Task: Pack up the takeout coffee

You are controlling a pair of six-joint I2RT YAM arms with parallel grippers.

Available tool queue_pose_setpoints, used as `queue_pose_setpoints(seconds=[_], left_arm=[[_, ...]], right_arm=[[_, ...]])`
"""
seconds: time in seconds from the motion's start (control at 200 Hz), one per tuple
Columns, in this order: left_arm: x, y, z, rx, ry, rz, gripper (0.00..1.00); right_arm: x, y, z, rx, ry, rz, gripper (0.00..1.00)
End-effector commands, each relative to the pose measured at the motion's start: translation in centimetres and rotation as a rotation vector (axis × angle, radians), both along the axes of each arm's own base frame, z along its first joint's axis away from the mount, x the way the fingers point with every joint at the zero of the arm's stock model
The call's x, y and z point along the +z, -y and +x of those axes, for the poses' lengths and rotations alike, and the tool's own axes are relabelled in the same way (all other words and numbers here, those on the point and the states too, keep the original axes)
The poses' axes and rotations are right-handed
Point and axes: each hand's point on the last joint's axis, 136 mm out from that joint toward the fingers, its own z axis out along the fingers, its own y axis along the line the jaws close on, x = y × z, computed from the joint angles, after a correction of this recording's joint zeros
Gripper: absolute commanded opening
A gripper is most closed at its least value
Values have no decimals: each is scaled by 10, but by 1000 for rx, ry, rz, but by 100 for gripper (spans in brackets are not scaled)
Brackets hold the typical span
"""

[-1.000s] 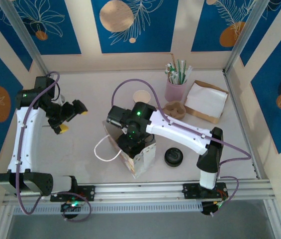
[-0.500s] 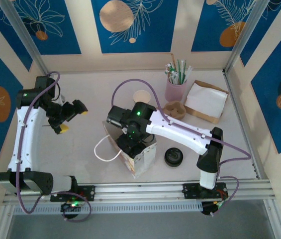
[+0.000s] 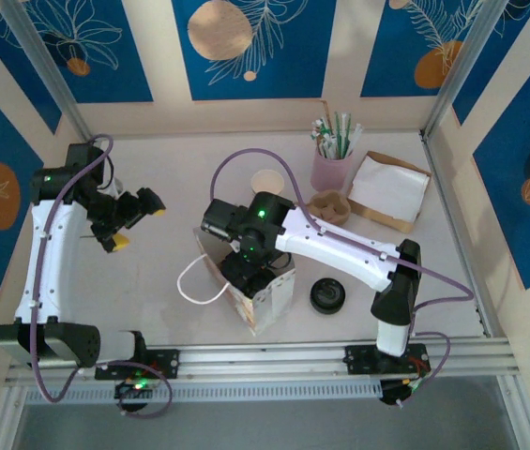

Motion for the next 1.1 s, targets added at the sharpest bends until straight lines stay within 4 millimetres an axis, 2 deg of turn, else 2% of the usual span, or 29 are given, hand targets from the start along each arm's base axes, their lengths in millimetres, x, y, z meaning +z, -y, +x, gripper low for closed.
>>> queue_pose_setpoints(seconds=[0.0, 0.74, 0.985, 1.095], left_arm=[[7, 0, 1, 8, 16, -14, 100], [13, -1, 0, 7, 34, -8, 100], [13, -1, -2, 7, 34, -5, 100], [14, -1, -2, 7, 36, -8, 100]], right_arm=[[7, 0, -2, 13, 12, 7, 84], [39, -7, -1, 22, 64, 111, 85], [52, -8, -6, 31, 86, 147, 88], [57, -8, -8, 34, 95, 158, 95]])
